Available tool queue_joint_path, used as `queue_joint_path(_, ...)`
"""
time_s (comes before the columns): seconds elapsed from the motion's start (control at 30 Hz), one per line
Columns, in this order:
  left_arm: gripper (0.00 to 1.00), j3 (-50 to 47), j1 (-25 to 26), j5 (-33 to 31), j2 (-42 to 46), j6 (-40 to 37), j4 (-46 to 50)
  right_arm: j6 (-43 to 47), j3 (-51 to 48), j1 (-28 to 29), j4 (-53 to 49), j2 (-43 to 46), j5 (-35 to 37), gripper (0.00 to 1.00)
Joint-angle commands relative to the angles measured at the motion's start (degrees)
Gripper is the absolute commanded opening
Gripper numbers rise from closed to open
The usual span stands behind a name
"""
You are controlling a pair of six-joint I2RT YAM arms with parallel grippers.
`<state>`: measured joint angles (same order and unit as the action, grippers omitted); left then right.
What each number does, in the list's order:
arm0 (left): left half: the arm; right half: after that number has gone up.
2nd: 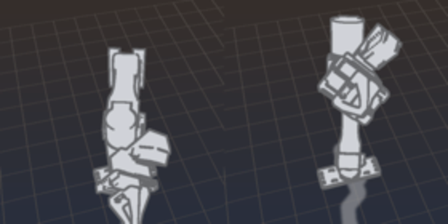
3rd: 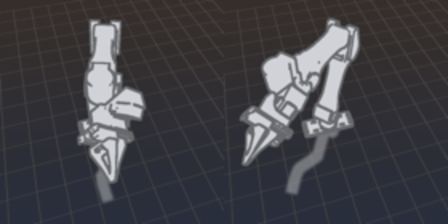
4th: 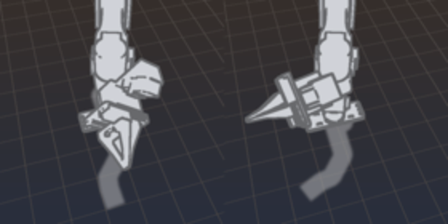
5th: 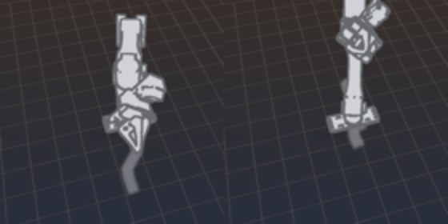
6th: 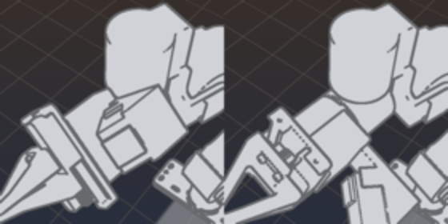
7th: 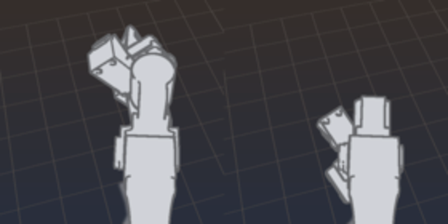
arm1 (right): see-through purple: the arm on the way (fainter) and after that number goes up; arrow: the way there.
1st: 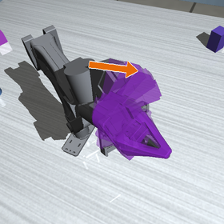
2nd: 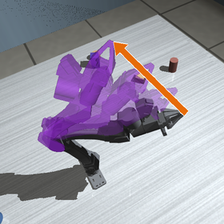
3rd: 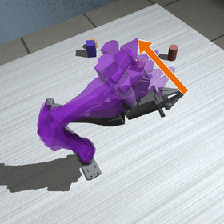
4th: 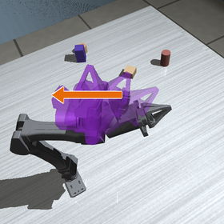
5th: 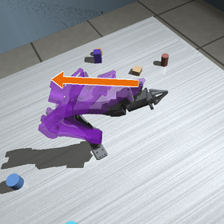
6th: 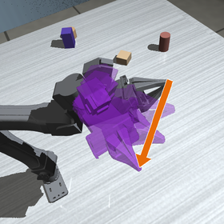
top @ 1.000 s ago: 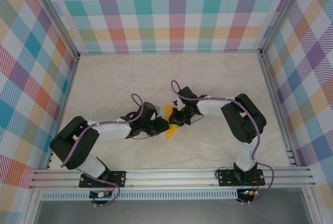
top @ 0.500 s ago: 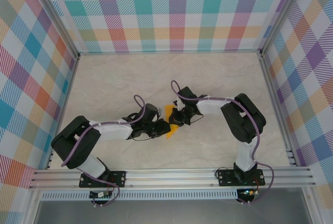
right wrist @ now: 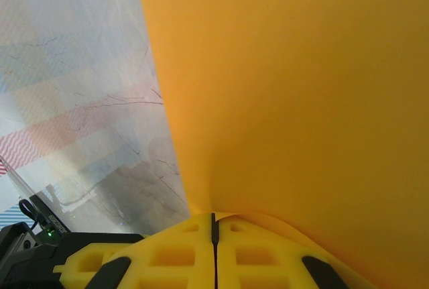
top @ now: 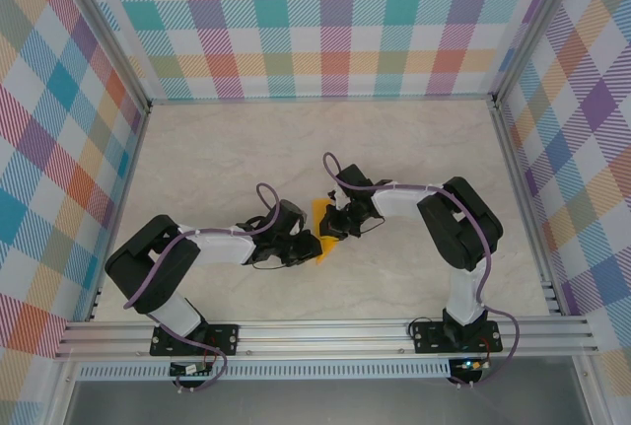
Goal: Fold a paper plane with a square sheet of paper (pick it up from the middle)
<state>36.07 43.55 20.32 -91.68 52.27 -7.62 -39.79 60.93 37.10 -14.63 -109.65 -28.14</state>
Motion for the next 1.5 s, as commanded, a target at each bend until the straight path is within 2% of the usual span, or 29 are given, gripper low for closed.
queue_joint_path(0.0,0.17,1.2,0.6,-1.0,-0.7,-0.8,2.1,0.4,1.2,0.1,-0.5,-1.1,0.6,0.06)
queue_joint_path(0.43,0.18,1.4,0.7,-1.5,6.5,-1.8,3.0,0.2,1.4,0.1,-0.8,-1.1,0.9,0.06)
queue_joint_path(0.83,0.18,3.1,2.5,0.0,0.1,-1.7,0.5,0.2,0.9,0.1,0.1,-0.7,1.2,0.06)
queue_joint_path(1.47,0.18,3.4,2.5,-2.4,-1.7,-1.6,2.8,-0.1,0.8,0.1,0.6,-0.9,1.3,0.06)
